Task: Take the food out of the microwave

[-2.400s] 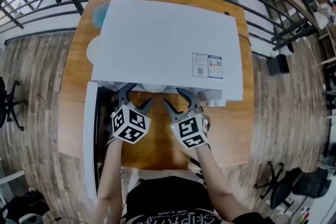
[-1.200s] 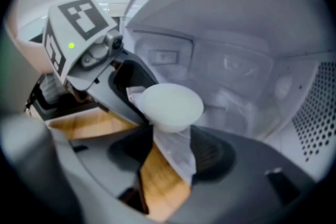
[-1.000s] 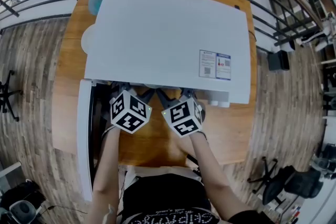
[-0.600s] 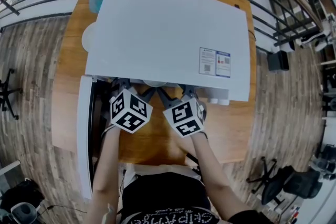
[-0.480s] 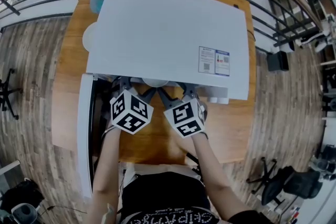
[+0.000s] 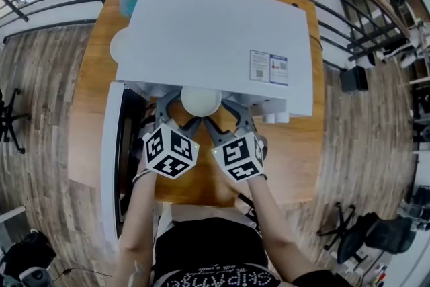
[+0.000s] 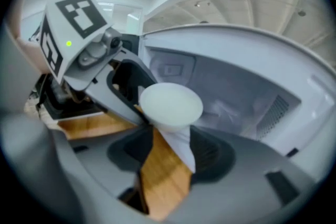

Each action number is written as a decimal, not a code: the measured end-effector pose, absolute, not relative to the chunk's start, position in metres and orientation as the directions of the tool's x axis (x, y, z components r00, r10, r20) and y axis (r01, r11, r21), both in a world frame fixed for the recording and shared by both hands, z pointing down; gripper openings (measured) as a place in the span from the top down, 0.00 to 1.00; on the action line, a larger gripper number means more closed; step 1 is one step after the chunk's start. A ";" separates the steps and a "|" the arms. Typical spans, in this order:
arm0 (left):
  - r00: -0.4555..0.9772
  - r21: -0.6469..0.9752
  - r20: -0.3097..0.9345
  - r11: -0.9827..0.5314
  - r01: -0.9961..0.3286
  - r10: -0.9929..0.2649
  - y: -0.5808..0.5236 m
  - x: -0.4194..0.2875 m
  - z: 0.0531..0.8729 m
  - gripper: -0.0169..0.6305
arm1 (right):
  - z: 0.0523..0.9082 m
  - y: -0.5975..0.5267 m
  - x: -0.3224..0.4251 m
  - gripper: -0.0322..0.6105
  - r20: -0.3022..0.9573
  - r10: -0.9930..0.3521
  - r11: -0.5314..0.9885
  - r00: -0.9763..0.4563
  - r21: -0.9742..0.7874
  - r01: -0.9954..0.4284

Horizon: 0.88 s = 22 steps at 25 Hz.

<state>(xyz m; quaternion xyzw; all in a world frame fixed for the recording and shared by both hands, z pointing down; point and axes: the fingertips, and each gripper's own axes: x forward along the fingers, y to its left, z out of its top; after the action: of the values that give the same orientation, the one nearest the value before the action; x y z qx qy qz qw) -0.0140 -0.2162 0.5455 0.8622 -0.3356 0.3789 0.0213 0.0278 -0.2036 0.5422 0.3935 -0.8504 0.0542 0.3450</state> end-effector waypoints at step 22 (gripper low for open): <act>0.482 -0.271 0.632 -0.756 -0.596 -0.607 -0.143 -0.009 0.520 0.45 | 0.518 -0.131 0.033 0.59 0.595 -0.660 0.679 -0.459 0.211 -0.703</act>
<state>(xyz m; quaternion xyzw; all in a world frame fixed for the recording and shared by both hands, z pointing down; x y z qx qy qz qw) -0.0086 -0.1433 0.5202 0.8607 -0.3495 0.3701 -0.0070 0.0327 -0.1306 0.5184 0.3995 -0.8534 0.0324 0.3334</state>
